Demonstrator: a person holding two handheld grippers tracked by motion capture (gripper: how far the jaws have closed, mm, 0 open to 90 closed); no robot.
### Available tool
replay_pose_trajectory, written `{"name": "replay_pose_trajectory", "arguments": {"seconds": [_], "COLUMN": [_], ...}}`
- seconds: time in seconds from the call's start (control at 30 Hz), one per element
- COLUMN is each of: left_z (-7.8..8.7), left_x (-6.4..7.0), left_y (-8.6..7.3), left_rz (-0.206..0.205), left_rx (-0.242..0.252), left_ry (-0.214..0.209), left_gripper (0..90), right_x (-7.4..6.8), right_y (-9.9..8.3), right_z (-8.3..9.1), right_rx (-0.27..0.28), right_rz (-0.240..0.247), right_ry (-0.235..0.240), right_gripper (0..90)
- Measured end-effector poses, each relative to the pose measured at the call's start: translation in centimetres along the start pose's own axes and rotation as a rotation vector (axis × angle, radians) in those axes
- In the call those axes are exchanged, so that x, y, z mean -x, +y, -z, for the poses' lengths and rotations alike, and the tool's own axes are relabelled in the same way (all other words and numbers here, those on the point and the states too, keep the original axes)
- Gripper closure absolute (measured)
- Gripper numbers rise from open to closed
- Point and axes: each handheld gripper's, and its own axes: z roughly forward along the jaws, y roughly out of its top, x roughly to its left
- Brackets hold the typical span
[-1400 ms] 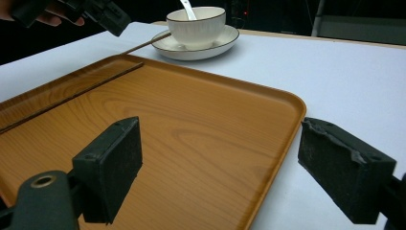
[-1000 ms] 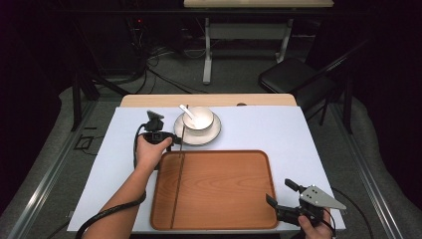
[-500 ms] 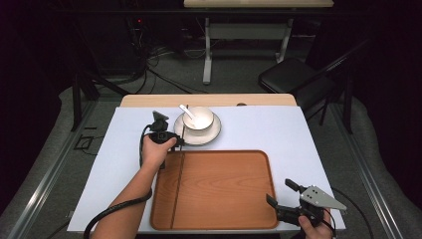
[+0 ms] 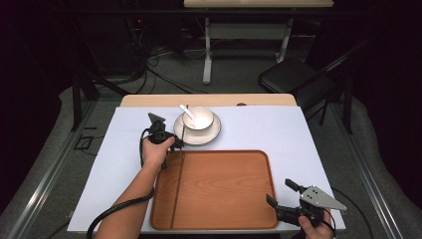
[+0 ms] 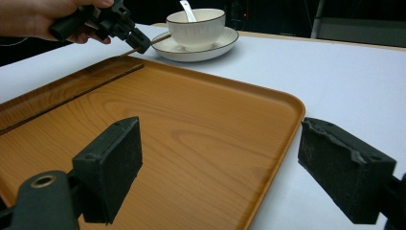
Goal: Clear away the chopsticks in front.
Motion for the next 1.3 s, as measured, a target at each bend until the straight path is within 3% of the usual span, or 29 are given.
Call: {"name": "replay_pose_trajectory", "arguments": {"seconds": [0.13, 0.2, 0.23, 0.43, 0.77, 1.3], "left_z": [0.0, 0.0, 0.0, 0.2, 0.9, 5.5], "left_x": [-0.3, -0.3, -0.4, -0.4, -0.6, -1.1], "left_y": [0.0, -0.1, -0.1, -0.2, -0.5, -2.5], "left_rz": [0.022, 0.030, 0.034, 0.033, 0.032, 0.013], "left_rx": [0.004, 0.002, 0.003, 0.011, 0.035, 0.072], "left_ry": [-0.025, -0.016, -0.038, -0.025, -0.039, -0.076], "left_gripper": [84.1, 85.3, 85.3, 85.5, 85.6, 85.7], "right_x": [0.0, 0.0, 0.0, 0.0, 0.0, 0.0], "right_y": [0.0, 0.0, 0.0, 0.0, 0.0, 0.0], "right_z": [0.0, 0.0, 0.0, 0.0, 0.0, 0.0], "right_rx": [-0.001, -0.002, -0.002, -0.002, -0.002, -0.002], "right_rz": [-0.002, -0.002, -0.002, -0.002, 0.000, -0.003], "right_ry": [0.001, 0.001, 0.001, 0.001, 0.001, 0.001], "right_gripper": [14.6, 14.6, 14.6, 14.6, 14.6, 14.6]}}
